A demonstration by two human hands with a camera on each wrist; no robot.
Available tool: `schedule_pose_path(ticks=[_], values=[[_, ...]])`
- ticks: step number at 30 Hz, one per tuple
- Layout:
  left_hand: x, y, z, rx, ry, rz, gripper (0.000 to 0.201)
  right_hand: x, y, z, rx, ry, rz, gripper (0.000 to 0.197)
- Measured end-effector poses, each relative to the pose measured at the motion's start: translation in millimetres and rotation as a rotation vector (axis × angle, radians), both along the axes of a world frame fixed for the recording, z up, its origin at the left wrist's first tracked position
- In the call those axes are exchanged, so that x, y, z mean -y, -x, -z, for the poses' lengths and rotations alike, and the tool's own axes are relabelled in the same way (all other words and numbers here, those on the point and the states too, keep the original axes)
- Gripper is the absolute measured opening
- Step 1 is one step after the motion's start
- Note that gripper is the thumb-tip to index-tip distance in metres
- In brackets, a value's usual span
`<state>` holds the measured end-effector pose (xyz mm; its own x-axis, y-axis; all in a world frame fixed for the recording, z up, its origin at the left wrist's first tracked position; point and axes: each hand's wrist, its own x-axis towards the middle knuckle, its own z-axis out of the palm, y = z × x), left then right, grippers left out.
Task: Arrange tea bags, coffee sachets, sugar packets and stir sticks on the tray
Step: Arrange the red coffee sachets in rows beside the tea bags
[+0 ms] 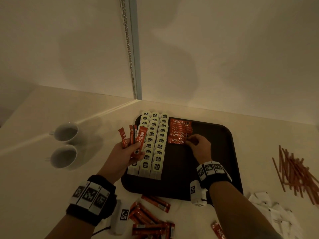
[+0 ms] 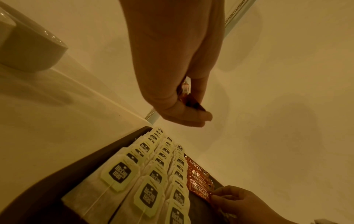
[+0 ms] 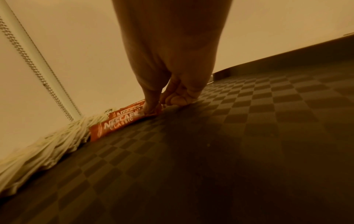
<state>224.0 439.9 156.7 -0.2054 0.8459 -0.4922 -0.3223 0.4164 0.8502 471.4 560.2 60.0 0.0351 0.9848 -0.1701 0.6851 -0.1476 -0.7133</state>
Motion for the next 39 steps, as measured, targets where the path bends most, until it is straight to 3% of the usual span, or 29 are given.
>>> schedule_pose_path(ticks=[7, 9, 12, 15, 19, 23, 25, 28, 33, 35, 39], values=[[-4.9, -5.8, -0.6, -0.113, -0.028, 0.052, 0.022, 5.3, 11.8, -29.9, -0.115, -0.115, 0.005, 0.015], [-9.6, -10.9, -3.5, -0.140, -0.030, 0.060, 0.024, 16.2, 32.4, -59.4, -0.236, -0.109, -0.112, 0.011], [-17.0, -21.9, -10.9, -0.072, -0.038, 0.026, 0.019, 41.2, 67.6, -92.7, -0.455, 0.093, -0.414, 0.022], [-18.6, -30.0, -15.8, -0.005, -0.056, 0.017, 0.012, 58.3, 85.7, -97.8, -0.549, 0.103, -0.443, 0.022], [-14.0, -25.9, -13.9, 0.001, -0.060, -0.007, 0.015, 61.6, 78.7, -102.0, -0.526, 0.074, -0.381, 0.014], [-11.4, -15.3, -10.5, 0.032, -0.074, -0.095, 0.039, 57.9, 61.4, -125.2, -0.324, 0.103, -0.500, 0.012], [-12.3, -15.1, -10.5, 0.058, -0.103, -0.085, 0.034, 54.2, 56.8, -136.5, -0.191, 0.142, -0.627, 0.016], [-12.9, -20.2, -14.1, 0.090, -0.117, -0.068, 0.021, 51.1, 54.1, -149.8, -0.163, 0.241, -0.717, 0.020], [-9.8, -24.6, -15.8, 0.155, -0.172, -0.042, 0.028, 51.7, 57.4, -158.7, -0.229, 0.065, -0.540, 0.011], [-9.2, -26.1, -18.2, 0.202, -0.181, -0.049, 0.022, 52.2, 58.9, -158.1, -0.245, -0.035, -0.446, 0.008], [-9.2, -26.5, -19.7, 0.332, -0.162, -0.122, 0.012, 55.7, 61.2, -163.5, -0.273, -0.113, -0.431, 0.009]])
